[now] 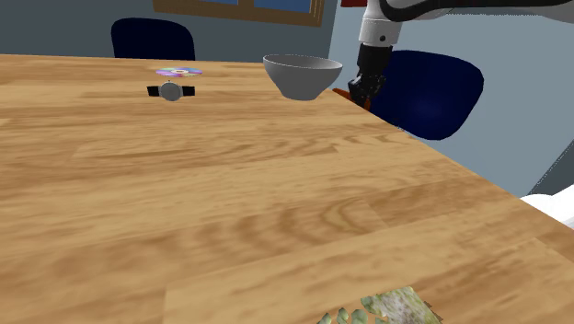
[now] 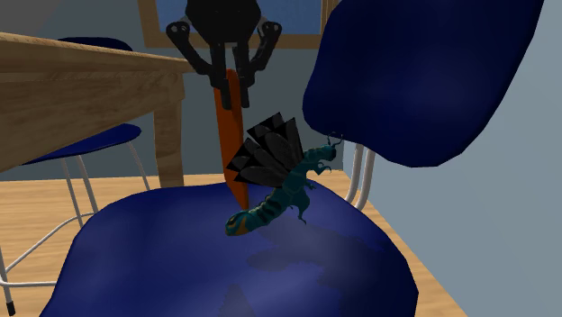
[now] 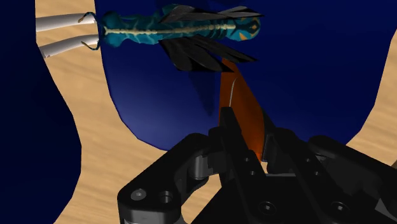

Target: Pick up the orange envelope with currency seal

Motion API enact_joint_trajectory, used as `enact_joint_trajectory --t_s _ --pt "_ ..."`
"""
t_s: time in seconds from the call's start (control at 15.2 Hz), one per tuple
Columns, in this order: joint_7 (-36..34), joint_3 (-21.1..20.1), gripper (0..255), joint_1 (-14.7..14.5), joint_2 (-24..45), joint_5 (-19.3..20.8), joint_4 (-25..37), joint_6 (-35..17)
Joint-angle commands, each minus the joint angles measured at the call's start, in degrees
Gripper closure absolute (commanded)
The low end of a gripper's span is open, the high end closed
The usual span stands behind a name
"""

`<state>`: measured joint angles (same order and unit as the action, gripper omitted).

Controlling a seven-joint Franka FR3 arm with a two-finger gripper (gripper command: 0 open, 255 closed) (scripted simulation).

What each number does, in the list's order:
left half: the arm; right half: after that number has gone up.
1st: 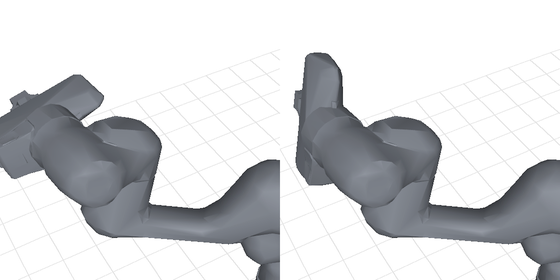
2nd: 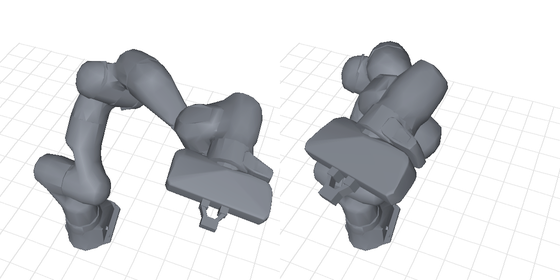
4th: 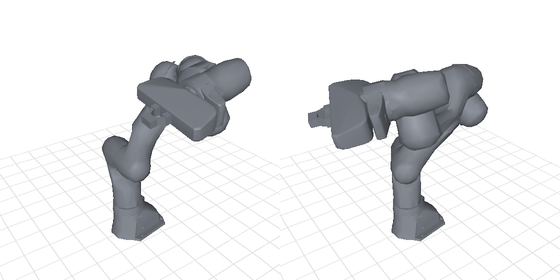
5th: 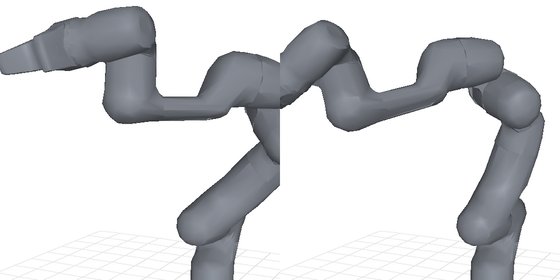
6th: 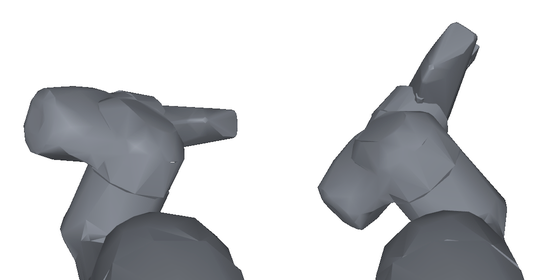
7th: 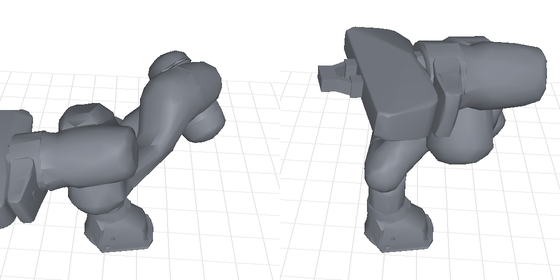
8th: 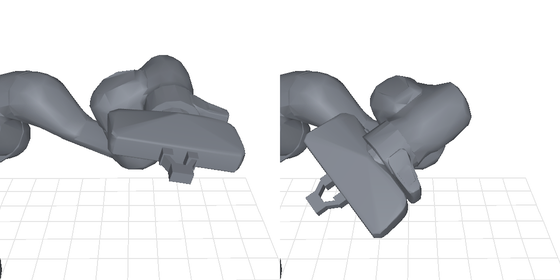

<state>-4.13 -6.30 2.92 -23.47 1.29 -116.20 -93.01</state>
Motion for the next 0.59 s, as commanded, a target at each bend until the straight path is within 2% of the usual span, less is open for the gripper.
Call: enact_joint_trajectory --t_s 0.0,0.33,0.53 --pt "0.0 0.0 255 0.0 0.0 0.0 0.0 0.0" --pt "0.0 0.0 255 0.0 0.1 0.0 0.0 0.0" --pt "0.0 0.0 255 0.0 0.6 0.0 2.8 2.2"
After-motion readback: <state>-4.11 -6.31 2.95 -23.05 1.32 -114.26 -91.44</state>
